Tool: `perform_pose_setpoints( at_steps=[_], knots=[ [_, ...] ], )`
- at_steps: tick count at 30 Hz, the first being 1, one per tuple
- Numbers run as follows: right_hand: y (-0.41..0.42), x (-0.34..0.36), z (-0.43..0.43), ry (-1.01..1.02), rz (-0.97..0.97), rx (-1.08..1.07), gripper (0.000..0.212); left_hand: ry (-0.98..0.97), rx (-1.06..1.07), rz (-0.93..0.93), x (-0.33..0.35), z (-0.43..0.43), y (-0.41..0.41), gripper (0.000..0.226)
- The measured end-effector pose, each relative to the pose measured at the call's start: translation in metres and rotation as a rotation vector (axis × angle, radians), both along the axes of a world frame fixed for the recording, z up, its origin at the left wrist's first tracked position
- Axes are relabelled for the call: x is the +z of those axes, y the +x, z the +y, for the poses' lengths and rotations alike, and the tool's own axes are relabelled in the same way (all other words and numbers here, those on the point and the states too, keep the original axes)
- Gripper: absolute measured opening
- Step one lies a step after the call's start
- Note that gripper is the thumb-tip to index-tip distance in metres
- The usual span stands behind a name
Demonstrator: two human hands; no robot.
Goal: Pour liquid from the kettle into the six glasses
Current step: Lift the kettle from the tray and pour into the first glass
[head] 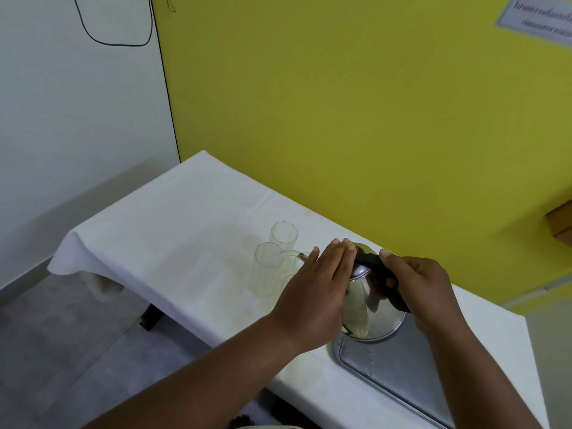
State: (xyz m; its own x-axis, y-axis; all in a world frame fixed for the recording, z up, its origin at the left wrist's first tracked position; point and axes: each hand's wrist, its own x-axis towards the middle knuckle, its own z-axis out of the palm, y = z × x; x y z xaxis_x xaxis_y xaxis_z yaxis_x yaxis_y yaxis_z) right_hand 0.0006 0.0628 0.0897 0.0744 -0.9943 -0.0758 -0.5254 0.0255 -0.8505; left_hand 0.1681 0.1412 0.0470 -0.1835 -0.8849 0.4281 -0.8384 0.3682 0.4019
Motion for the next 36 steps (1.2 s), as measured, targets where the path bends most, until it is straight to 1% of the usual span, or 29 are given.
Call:
perform_pose_setpoints(
  at_steps=[3, 11, 18, 28, 36],
  knots=[
    [-0.0009, -0.0015, -0.0002, -0.003, -0.006, 0.005, 0.065, 0.004, -0.002, -0.001, -0.0008, -0.0003, 0.0009, 0.08],
    [-0.0004, -0.0022, -0.0004, -0.011, -0.014, 0.001, 0.056, 0.005, -0.007, -0.008, -0.0012, -0.0009, 0.002, 0.08],
    [0.0003, 0.0001, -0.0004, -0.029, 0.009, -0.012, 0.06, 0.01, -0.009, 0.001, -0.002, -0.0017, 0.0015, 0.078],
    [0.0001, -0.0043, -0.0023, -0.013, -0.008, -0.01, 0.058, 0.016, -0.004, -0.007, -0.0045, -0.0038, 0.0014, 0.081],
    [0.0005, -0.003, -0.0015, 0.024, -0.016, 0.006, 0.056, 0.009, -0.006, -0.002, -0.0051, -0.0048, 0.0006, 0.078]
  ],
)
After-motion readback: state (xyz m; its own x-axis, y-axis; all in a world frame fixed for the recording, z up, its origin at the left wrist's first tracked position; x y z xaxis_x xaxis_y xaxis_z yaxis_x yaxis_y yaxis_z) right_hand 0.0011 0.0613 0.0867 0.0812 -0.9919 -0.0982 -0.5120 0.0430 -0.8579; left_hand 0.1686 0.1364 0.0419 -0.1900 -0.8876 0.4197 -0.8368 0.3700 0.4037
